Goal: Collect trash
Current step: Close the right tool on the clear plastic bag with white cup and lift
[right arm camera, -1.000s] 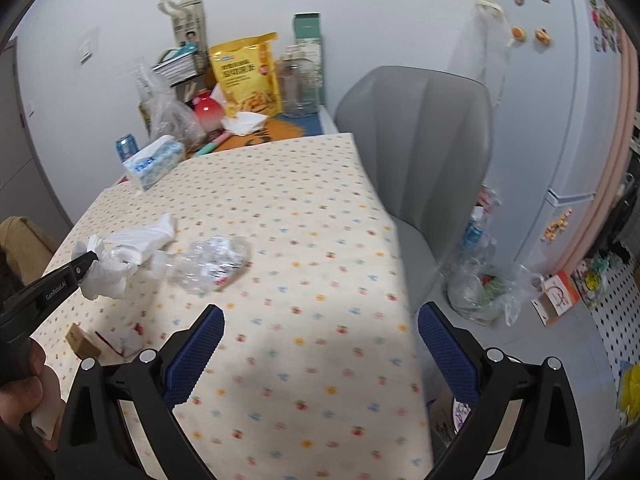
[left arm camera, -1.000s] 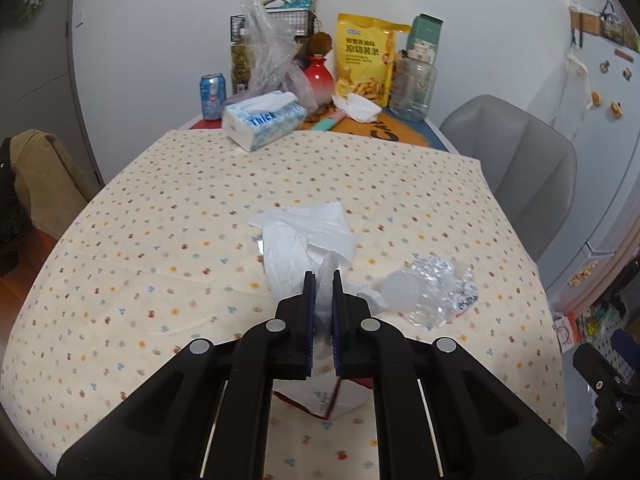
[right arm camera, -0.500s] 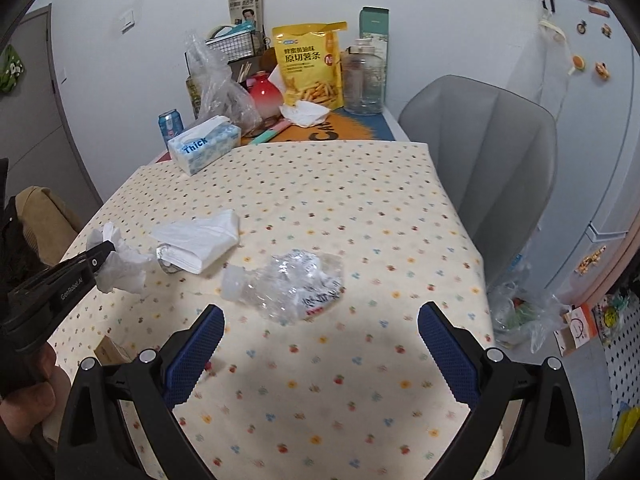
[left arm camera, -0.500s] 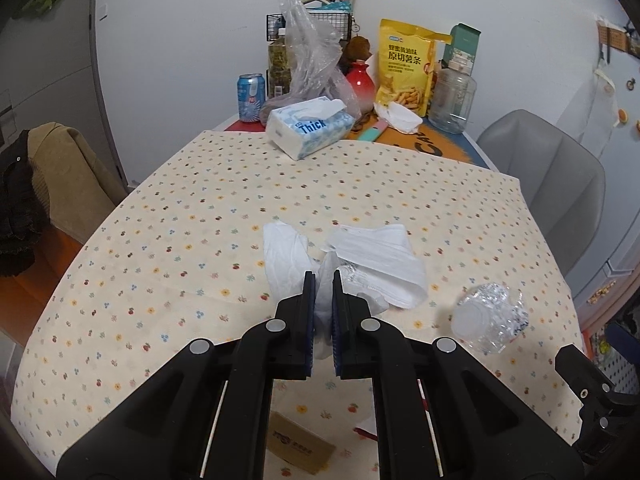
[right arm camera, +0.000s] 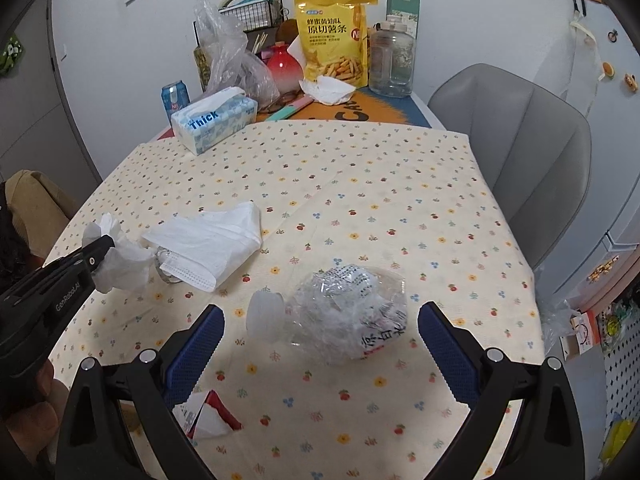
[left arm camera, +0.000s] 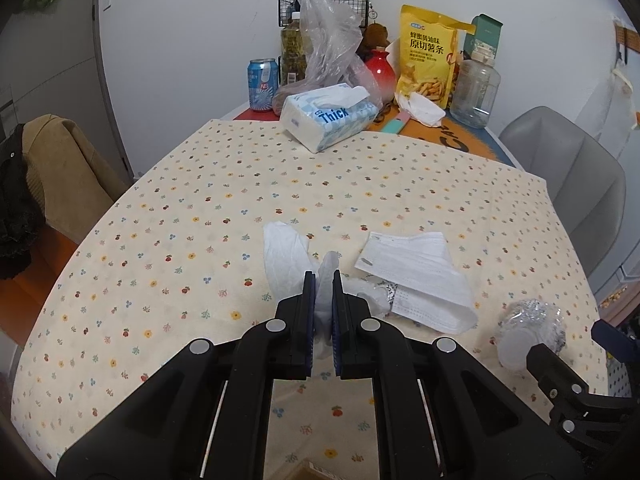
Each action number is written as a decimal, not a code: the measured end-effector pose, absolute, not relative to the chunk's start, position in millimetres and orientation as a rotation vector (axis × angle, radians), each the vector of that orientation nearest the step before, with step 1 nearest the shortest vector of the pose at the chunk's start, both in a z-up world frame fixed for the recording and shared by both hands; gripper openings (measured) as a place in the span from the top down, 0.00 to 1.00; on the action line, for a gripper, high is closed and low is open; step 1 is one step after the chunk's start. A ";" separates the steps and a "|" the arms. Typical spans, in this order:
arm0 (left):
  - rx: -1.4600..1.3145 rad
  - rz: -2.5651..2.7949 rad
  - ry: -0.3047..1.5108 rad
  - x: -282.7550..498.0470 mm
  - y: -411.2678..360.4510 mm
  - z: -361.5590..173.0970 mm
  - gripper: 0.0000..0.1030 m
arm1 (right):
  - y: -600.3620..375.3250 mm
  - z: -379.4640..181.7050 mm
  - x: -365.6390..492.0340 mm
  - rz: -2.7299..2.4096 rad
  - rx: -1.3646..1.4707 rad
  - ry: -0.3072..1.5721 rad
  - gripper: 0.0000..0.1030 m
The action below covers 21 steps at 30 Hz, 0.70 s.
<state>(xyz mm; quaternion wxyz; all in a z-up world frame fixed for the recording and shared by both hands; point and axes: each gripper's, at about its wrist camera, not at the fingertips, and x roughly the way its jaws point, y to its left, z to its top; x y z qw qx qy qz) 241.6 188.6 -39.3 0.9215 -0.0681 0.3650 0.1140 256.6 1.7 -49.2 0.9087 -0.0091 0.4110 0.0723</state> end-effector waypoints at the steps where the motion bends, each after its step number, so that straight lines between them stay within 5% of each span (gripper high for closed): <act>1: -0.142 0.236 0.752 243.6 190.1 -41.0 0.92 | 3.4 -51.9 259.7 0.146 -0.022 0.853 0.08; 14: -0.148 0.229 0.782 255.9 191.8 -58.6 0.93 | 12.1 -81.3 288.0 0.071 -0.043 0.903 0.08; 21: -0.145 0.228 0.770 248.9 187.8 -52.5 0.92 | -3.9 -76.3 282.3 0.041 -0.006 0.910 0.18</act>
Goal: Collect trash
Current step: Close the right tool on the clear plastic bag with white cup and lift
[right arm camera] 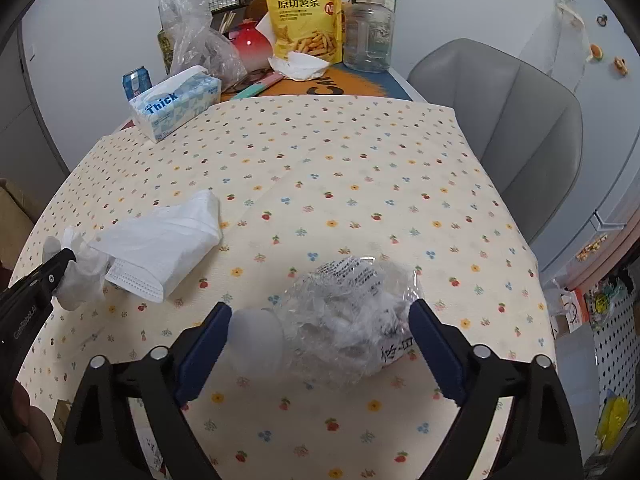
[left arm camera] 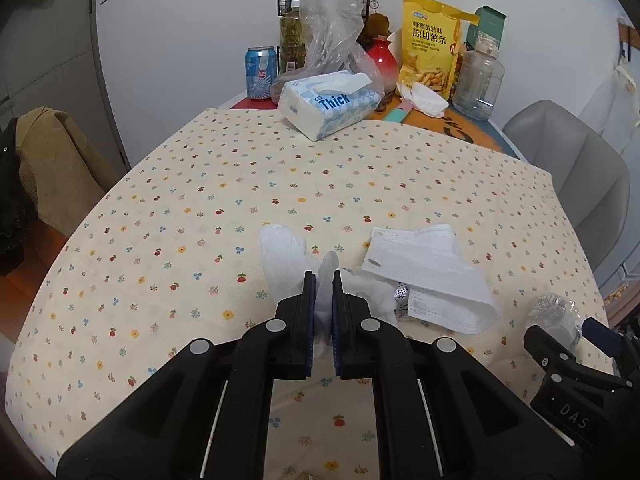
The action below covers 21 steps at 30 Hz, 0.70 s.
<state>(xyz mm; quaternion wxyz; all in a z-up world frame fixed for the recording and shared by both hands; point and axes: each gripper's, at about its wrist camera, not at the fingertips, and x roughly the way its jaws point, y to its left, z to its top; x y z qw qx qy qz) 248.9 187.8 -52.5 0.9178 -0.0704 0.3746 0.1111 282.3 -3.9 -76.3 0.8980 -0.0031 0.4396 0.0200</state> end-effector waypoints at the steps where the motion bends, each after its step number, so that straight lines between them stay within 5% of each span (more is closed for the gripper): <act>1: -0.144 0.228 0.768 247.0 186.8 -51.6 0.92 | -7.4 -75.6 280.3 0.035 -0.002 0.913 0.19; 9: -0.142 0.222 0.758 225.3 173.7 -45.6 0.92 | -37.8 -74.4 257.7 0.017 0.055 0.936 0.42; 12: -0.138 0.217 0.753 215.9 165.9 -43.1 0.92 | -51.2 -75.3 246.0 0.023 0.083 0.946 0.68; 21: -0.111 0.179 0.723 196.9 133.2 -27.6 0.92 | -75.2 -58.4 216.1 0.046 0.101 0.898 0.68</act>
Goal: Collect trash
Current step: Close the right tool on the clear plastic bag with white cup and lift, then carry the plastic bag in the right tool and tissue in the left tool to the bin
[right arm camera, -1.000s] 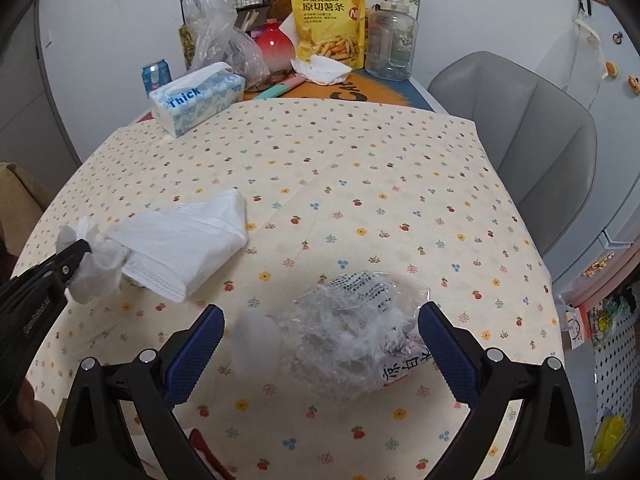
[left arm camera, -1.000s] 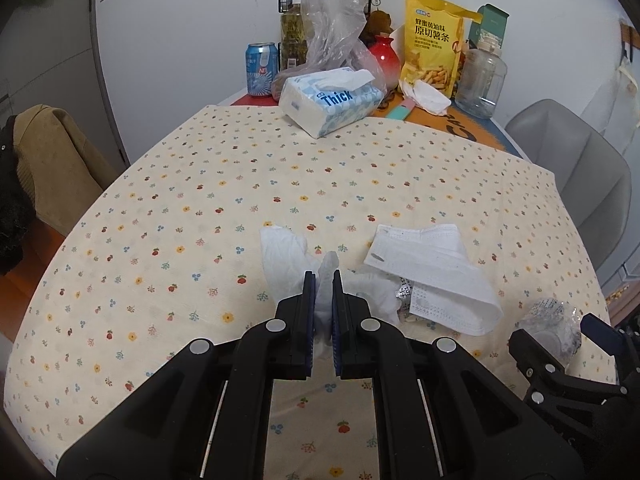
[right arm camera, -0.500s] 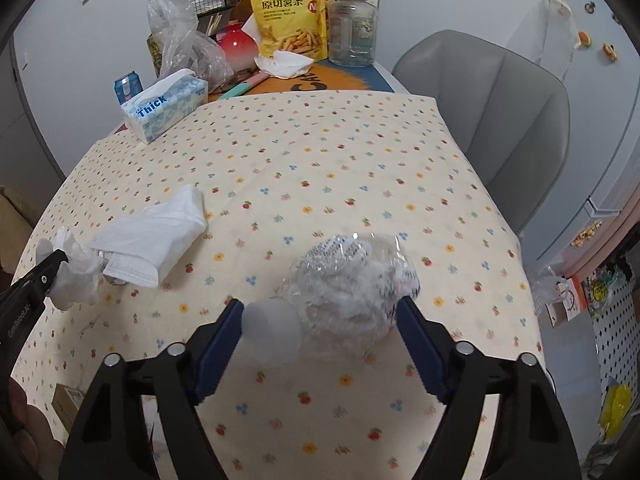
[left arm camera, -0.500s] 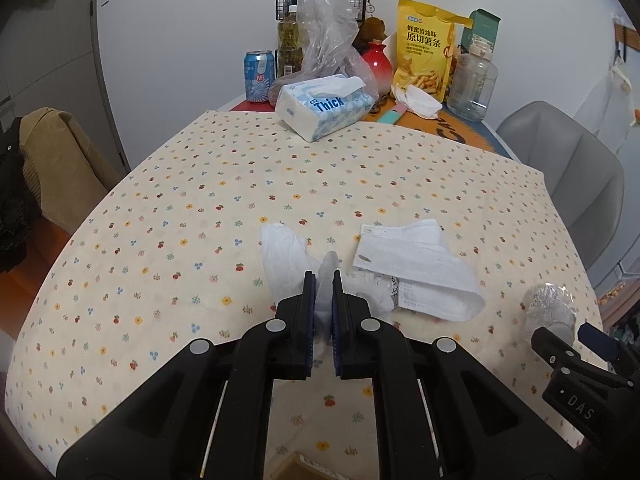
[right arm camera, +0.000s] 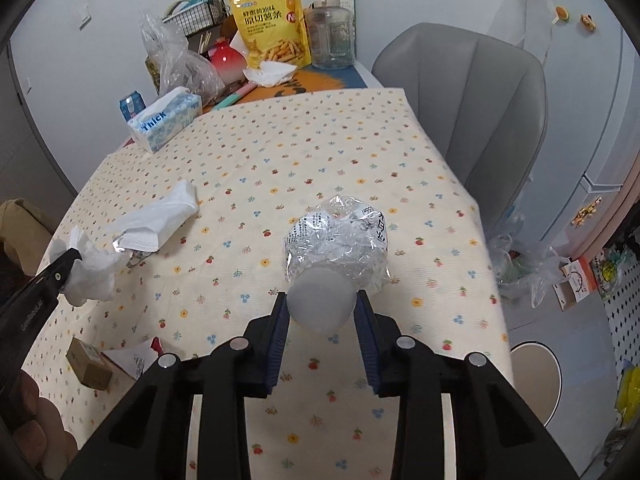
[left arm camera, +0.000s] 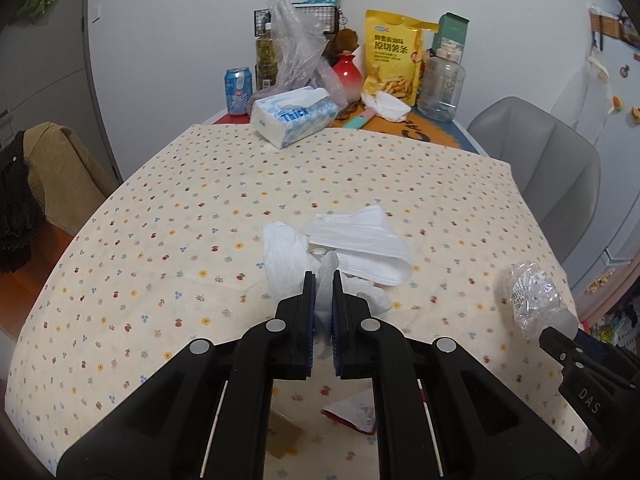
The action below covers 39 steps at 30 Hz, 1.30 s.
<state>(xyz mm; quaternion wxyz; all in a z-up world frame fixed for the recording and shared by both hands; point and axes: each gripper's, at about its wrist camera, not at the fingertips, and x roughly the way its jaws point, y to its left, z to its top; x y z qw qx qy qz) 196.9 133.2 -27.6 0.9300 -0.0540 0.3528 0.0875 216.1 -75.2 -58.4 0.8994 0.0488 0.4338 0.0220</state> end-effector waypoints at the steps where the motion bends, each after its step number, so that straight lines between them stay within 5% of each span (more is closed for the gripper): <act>1: -0.106 0.173 0.717 194.9 128.5 -24.8 0.92 | -77.4 -55.1 212.7 0.048 0.100 0.889 0.68; 39: 0.060 -0.154 0.636 164.0 -84.6 8.9 0.92 | -248.9 2.4 112.8 -0.168 0.215 0.697 0.68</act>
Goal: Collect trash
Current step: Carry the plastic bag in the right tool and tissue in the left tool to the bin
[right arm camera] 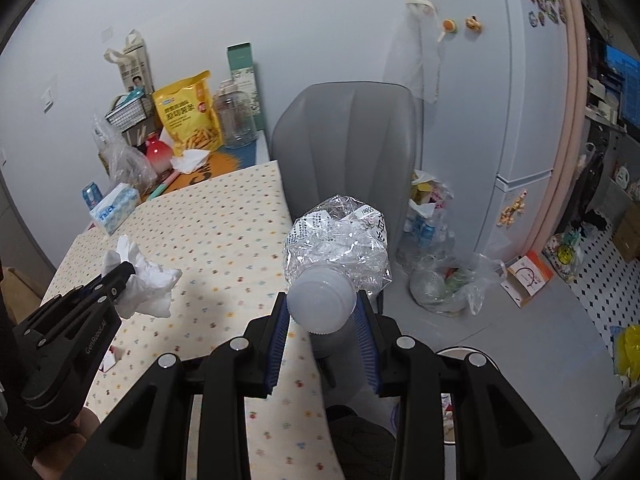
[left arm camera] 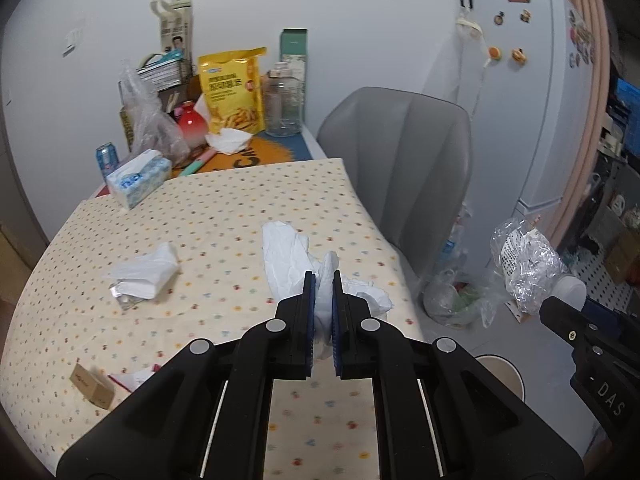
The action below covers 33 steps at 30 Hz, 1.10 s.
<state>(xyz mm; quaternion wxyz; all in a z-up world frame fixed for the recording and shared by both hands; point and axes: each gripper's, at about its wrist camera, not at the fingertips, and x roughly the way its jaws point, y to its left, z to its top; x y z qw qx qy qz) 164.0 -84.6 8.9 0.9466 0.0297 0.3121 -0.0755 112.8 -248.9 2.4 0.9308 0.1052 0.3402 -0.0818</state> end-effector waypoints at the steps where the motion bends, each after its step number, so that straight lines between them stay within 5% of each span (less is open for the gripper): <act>1: 0.067 -0.165 0.638 164.3 -91.9 7.4 0.92 | -256.4 0.4 110.9 -0.180 0.222 0.698 0.68; 33: 0.260 -0.443 0.732 174.0 -304.5 -40.1 0.92 | -450.3 -64.7 70.3 -0.462 0.425 0.773 0.68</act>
